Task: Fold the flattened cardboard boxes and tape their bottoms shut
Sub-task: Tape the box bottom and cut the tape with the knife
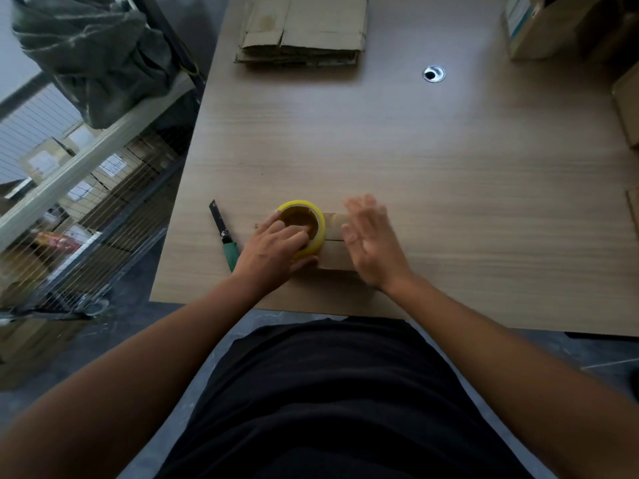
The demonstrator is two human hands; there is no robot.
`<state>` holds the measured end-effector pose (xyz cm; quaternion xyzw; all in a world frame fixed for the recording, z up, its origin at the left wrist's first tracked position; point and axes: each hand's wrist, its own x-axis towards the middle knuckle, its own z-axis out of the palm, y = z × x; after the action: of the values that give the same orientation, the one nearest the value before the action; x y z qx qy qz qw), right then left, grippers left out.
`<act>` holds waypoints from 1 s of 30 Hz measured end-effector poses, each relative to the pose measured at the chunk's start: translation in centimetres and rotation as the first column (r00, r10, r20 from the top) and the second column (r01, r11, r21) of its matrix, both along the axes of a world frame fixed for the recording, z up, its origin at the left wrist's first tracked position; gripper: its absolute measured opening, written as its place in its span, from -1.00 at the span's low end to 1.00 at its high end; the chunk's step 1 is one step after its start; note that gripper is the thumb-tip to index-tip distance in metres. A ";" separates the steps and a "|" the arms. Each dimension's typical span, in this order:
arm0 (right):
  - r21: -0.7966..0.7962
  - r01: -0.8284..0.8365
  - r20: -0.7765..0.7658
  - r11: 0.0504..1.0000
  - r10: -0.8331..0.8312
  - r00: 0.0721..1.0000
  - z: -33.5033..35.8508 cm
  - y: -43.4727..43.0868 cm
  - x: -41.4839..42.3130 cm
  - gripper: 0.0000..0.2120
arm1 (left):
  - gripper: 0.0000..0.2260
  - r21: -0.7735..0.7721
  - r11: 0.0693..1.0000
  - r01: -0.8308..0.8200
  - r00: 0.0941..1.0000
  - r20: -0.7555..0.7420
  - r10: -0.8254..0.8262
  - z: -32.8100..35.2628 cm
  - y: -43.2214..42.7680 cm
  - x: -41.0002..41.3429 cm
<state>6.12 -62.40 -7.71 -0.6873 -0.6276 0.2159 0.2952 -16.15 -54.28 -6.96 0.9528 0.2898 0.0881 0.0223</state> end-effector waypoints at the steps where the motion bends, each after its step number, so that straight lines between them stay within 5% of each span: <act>1: -0.090 -0.060 0.103 0.994 0.069 0.992 -0.5 0.1 -0.6 -0.39 | -0.69 0.020 0.999 0.036 0.999 0.014 -0.036 0.3 0.2 0.0; 5: -0.198 -0.044 0.281 0.979 0.100 0.954 -1.0 0.4 -0.6 -0.25 | -0.66 0.136 0.974 0.182 0.971 0.129 -0.199 2.2 2.0 -0.3; 8: -0.221 -0.049 0.287 0.974 0.113 0.951 -0.5 0.4 -0.6 -0.17 | -0.70 0.011 0.965 0.263 0.955 0.136 -0.262 5.0 3.1 0.0; 14: -0.268 0.023 0.291 0.963 0.058 0.955 0.2 0.7 -1.0 -0.18 | -0.41 -0.243 0.969 -0.033 0.995 -0.103 0.007 8.7 7.4 -5.1; 18: -0.260 0.106 0.363 0.960 -0.005 0.932 -0.2 1.5 -1.9 -0.29 | -0.56 -0.306 0.939 -0.158 0.967 -0.242 0.084 7.3 8.9 -6.0; 30: -0.303 0.271 0.496 0.914 -0.092 0.864 0.6 3.2 -3.5 -0.38 | -0.43 -0.352 0.922 -0.164 0.935 -0.352 0.032 2.1 13.1 -4.6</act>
<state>2.60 -59.17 -7.15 -0.8182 -0.5608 0.1251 0.0212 -20.80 -41.19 -4.88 0.9155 0.3489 -0.1336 0.1494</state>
